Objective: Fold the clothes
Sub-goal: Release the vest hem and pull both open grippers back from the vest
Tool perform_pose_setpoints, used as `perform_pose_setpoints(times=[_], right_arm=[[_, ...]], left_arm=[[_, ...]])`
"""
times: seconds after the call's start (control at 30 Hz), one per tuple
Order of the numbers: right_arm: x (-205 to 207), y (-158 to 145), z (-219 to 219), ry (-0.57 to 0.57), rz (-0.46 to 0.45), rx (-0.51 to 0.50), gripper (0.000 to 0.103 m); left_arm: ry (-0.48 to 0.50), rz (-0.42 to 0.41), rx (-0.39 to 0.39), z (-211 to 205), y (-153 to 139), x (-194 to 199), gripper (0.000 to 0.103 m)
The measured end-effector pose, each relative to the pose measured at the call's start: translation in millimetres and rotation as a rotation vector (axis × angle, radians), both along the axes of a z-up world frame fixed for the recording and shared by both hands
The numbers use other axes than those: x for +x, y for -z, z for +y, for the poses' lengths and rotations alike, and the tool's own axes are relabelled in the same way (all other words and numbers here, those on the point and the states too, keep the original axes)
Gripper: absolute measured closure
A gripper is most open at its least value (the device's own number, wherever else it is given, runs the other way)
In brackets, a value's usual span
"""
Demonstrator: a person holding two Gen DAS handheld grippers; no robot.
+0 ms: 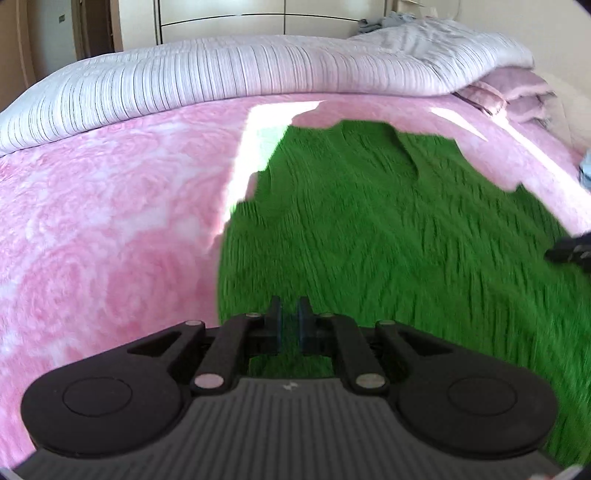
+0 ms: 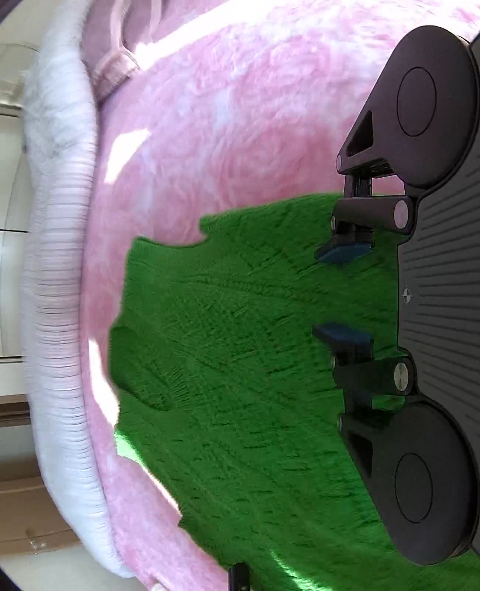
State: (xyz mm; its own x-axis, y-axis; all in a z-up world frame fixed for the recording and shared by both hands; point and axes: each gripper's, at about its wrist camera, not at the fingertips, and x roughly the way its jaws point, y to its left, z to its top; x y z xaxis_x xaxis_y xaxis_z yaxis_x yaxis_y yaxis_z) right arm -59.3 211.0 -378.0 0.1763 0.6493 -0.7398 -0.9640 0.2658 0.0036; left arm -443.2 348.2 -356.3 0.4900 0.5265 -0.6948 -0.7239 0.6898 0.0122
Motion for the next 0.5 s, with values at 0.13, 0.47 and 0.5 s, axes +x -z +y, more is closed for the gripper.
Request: perform_pose_setpoints(times=[0.13,0.47,0.5], right_arm=[[-4.3,1.3,-51.4,0.052,0.000,0.039,0.063],[-87.8,-11.8,-150.0,0.175,-0.135,0.138,0.063],[-101.0,-15.3,-156.1,0.166,-0.125,0.158,0.063]], left_arm=[[0.010,-0.038,0.064,-27.5,4.4,-24.6,0.096],[0.060,-0.104,0.097,-118.2,-16.7,-84.7,0.096],[0.060,-0.097,0.077,-130.6,-17.8,-88.5,0.096]])
